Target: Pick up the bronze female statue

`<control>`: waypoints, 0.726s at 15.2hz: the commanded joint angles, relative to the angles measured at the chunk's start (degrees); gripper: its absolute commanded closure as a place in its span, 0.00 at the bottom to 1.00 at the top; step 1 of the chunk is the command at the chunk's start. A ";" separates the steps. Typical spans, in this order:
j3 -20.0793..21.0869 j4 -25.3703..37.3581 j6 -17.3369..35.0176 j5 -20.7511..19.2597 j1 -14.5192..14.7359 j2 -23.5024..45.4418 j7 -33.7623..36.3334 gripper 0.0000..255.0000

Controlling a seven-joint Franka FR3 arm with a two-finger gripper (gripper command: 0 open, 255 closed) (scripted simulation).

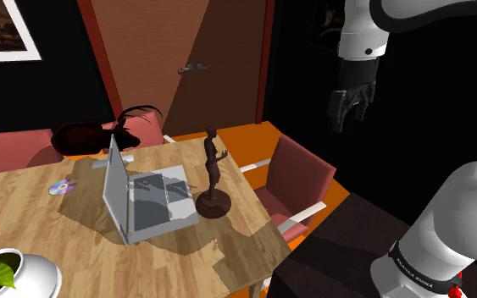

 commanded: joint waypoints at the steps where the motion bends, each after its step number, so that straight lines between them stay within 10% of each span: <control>1: 0.00 0.00 0.00 0.00 0.00 0.00 0.00 0.00; 11: 1.29 -1.05 22.18 3.62 2.32 15.02 -0.57 0.00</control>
